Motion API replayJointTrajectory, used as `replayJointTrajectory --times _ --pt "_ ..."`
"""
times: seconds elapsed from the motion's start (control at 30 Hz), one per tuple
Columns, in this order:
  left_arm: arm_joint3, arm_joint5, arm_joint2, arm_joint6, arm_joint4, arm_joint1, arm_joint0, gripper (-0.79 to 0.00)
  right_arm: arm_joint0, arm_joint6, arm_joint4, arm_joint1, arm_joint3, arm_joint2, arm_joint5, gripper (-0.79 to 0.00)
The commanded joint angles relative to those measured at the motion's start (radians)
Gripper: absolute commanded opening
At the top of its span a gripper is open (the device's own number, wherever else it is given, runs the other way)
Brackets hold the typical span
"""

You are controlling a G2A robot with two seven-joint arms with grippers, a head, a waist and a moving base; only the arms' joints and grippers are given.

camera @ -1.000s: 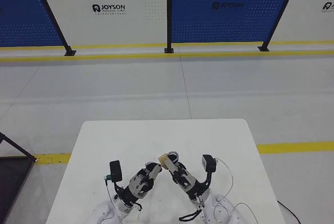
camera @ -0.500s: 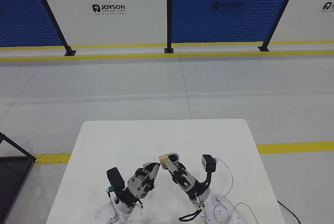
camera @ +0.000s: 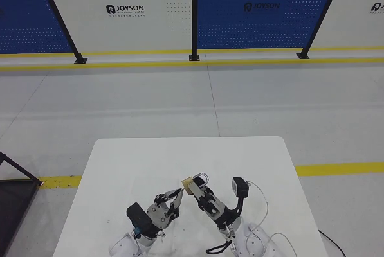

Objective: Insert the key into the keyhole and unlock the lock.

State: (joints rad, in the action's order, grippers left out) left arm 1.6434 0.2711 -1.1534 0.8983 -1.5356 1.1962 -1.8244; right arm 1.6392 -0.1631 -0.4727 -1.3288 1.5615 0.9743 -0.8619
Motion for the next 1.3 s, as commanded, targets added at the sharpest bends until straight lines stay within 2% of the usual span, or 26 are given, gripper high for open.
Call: replayJointTrajectory --times 0.0,0.03,0.07,0.2,0.33,0.47,0.57,0.67,0.8,1.07,1.1,1.13,1.17,1.2,1.27 --pt "-0.003 0.014 0.002 0.001 0.025 0.000 0.002 -0.533 0.000 0.000 0.000 0.000 0.000 0.000 0.000 -0.785" --pt "-0.003 0.028 0.004 0.000 0.041 0.000 0.001 -0.025 0.000 0.000 0.000 0.000 0.000 0.000 0.000 -0.785" --pt "-0.001 0.047 0.005 -0.002 0.060 0.000 0.001 0.000 0.000 0.000 -0.001 0.000 0.000 0.001 0.002 -0.785" --pt "0.012 0.164 -0.004 -0.040 0.147 -0.007 -0.015 0.000 -0.007 -0.021 -0.009 0.000 -0.011 0.019 0.037 -0.785" --pt "0.047 0.360 -0.058 -0.140 0.273 -0.027 -0.062 0.000 -0.020 -0.020 -0.015 -0.001 -0.033 0.024 0.072 -0.785" --pt "0.100 0.561 -0.175 -0.261 0.460 -0.056 -0.145 0.000 -0.056 0.079 0.008 -0.002 -0.080 0.007 0.145 -0.785" --pt "0.126 0.643 -0.290 -0.353 0.573 -0.078 -0.214 0.000 -0.102 0.224 0.002 -0.006 -0.119 -0.032 0.253 -0.785" --pt "0.131 0.669 -0.395 -0.408 0.650 -0.094 -0.271 0.000 -0.152 0.355 -0.018 -0.014 -0.154 -0.086 0.357 -0.785" --pt "0.110 0.668 -0.486 -0.430 0.707 -0.102 -0.314 0.000 -0.208 0.456 -0.081 -0.033 -0.200 -0.175 0.461 -0.785" --pt "0.069 0.672 -0.513 -0.443 0.711 -0.100 -0.319 0.000 -0.283 0.512 -0.135 -0.075 -0.290 -0.307 0.553 -0.770" --pt "0.067 0.669 -0.511 -0.444 0.708 -0.100 -0.316 0.000 -0.290 0.511 -0.141 -0.079 -0.298 -0.315 0.563 -0.563" --pt "0.066 0.663 -0.508 -0.446 0.703 -0.099 -0.313 0.000 -0.294 0.512 -0.144 -0.082 -0.304 -0.322 0.571 -0.462" --pt "0.065 0.656 -0.505 -0.448 0.699 -0.098 -0.309 0.000 -0.299 0.517 -0.151 -0.084 -0.309 -0.329 0.577 -0.163" --pt "0.066 0.653 -0.501 -0.451 0.695 -0.097 -0.305 0.000 -0.303 0.520 -0.162 -0.086 -0.313 -0.335 0.583 0.000" --pt "0.066 0.646 -0.494 -0.456 0.689 -0.095 -0.299 0.000 -0.304 0.515 -0.168 -0.087 -0.313 -0.340 0.585 0.000"
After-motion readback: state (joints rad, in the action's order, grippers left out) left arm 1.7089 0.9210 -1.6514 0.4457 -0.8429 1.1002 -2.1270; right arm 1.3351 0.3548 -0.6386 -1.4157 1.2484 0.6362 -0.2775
